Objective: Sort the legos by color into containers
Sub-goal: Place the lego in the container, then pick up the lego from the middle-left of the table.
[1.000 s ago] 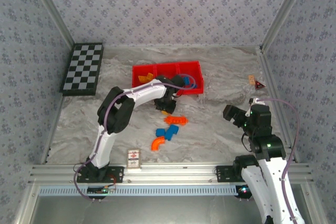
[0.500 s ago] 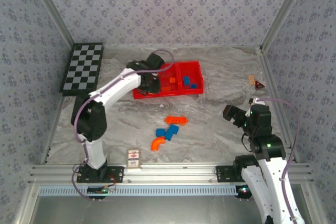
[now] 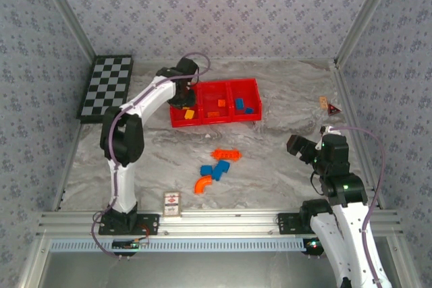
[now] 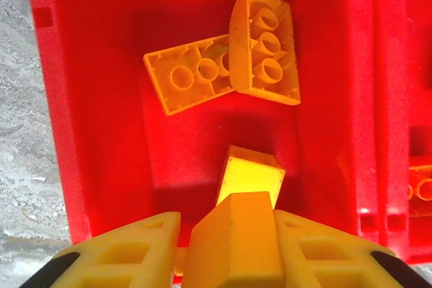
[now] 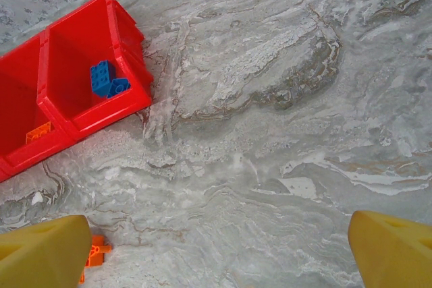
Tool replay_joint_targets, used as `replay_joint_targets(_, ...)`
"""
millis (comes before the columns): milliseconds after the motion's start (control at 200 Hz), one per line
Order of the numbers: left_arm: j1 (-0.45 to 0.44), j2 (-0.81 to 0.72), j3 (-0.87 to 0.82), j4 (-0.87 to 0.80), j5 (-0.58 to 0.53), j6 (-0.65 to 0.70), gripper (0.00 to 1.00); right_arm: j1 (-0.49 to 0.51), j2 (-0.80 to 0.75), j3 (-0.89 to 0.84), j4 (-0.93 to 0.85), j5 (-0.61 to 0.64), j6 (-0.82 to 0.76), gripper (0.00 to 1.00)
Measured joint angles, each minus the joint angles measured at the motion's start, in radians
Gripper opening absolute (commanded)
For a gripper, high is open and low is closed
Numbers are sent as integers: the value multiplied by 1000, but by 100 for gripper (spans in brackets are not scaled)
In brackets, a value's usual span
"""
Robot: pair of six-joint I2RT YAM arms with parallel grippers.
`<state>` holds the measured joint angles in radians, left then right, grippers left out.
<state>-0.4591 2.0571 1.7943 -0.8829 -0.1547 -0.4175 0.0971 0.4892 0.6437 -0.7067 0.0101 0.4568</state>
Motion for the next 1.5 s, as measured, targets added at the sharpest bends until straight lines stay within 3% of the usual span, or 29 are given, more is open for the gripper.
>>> replay_joint_targets(295,0,32,37,-26,-57,29,43,0,0,0,0,0,0,100)
replay_joint_targets(540,-6,13,15,-2,-94,49,70,0,5,0,0,0,0,100)
replay_joint_targets(780,-51,-126,-82,24,-104,76,82,0,5,0,0,0,0,100)
replay_joint_targets(1084,-234,-345,-292,46,-88,48,99,0,5,0,0,0,0,100)
replay_joint_targets(1254,-354,-394,-422,41,-70,-14,100,0,6,0,0,0,0,100)
replay_joint_targets(1499,-474,-497,-627,42,-54,-204,96,2,22,0,0,0,3,100)
